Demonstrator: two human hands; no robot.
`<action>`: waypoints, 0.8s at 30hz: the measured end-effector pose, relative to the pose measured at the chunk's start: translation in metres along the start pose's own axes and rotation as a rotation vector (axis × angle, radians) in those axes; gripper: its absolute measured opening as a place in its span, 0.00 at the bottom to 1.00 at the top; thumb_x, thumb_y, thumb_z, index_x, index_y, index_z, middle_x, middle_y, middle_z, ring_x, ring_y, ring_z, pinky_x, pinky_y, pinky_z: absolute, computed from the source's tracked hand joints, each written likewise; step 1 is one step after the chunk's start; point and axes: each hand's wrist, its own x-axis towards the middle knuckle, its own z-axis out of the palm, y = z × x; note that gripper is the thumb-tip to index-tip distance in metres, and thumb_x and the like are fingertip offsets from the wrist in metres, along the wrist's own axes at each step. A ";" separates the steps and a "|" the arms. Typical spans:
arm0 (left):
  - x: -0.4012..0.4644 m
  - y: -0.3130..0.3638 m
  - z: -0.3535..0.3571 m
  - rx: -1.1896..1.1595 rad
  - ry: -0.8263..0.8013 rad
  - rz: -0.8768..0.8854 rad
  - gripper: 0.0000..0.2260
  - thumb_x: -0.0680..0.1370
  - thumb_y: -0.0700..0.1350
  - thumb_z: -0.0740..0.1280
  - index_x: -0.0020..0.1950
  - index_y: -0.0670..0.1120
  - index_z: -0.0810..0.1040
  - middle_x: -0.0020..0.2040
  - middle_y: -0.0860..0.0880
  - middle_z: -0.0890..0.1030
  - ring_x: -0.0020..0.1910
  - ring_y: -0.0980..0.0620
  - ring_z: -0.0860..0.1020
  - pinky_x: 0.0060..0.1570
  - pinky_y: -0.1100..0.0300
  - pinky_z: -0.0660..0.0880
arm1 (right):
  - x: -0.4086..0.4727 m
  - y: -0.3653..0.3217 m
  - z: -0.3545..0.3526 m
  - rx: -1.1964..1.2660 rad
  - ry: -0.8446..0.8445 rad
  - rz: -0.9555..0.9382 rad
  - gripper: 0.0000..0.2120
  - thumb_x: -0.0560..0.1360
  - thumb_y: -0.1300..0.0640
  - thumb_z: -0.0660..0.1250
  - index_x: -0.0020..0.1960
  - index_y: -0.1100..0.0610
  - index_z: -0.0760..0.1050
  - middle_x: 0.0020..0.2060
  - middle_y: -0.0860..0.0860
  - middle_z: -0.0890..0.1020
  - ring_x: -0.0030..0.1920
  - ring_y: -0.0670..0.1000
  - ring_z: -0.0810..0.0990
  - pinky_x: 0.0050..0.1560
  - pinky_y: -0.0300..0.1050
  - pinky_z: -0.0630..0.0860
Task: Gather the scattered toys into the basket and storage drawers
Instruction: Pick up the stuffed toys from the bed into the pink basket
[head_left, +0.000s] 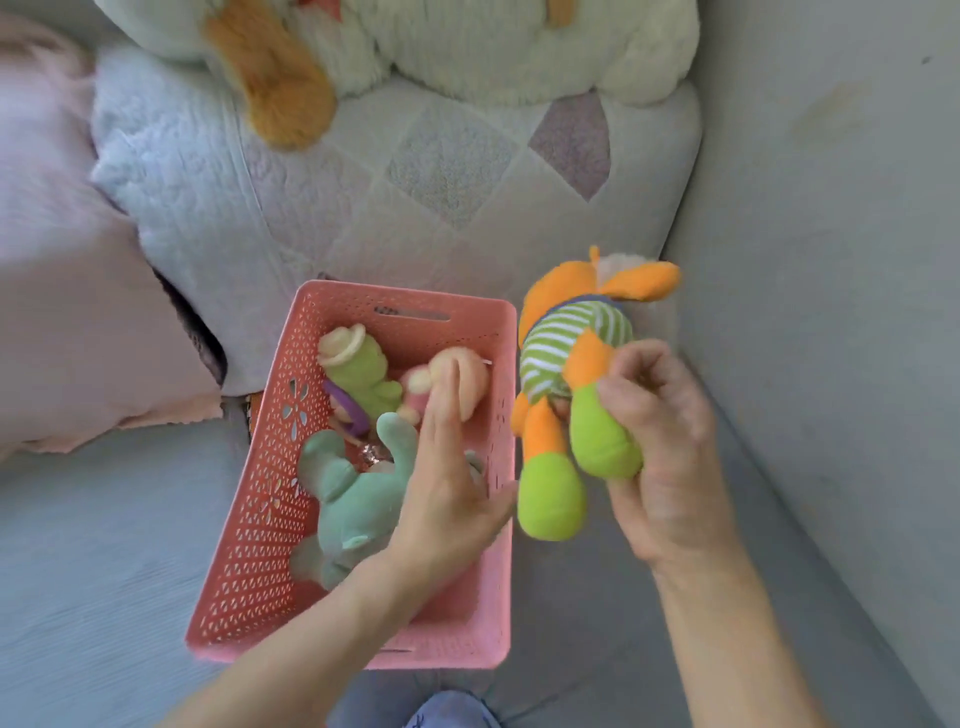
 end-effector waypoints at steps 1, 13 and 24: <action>0.001 0.002 -0.014 0.033 0.089 0.075 0.48 0.68 0.49 0.73 0.74 0.62 0.41 0.77 0.43 0.52 0.76 0.47 0.53 0.73 0.50 0.57 | -0.008 0.000 0.013 -0.100 -0.102 0.011 0.06 0.63 0.54 0.69 0.33 0.48 0.72 0.30 0.44 0.73 0.33 0.48 0.73 0.38 0.40 0.72; -0.027 -0.035 -0.128 1.210 -0.569 0.583 0.26 0.61 0.56 0.68 0.54 0.46 0.70 0.51 0.44 0.78 0.49 0.43 0.79 0.68 0.42 0.53 | -0.009 0.068 0.015 -1.079 -0.683 0.479 0.02 0.69 0.59 0.64 0.40 0.53 0.72 0.37 0.46 0.76 0.37 0.45 0.73 0.39 0.39 0.70; -0.003 -0.027 -0.112 0.936 -0.503 0.006 0.29 0.71 0.63 0.63 0.69 0.54 0.67 0.73 0.45 0.64 0.72 0.42 0.61 0.70 0.40 0.56 | -0.027 0.131 0.021 -1.101 -0.426 0.135 0.21 0.76 0.62 0.61 0.68 0.54 0.69 0.66 0.46 0.70 0.68 0.47 0.66 0.67 0.30 0.57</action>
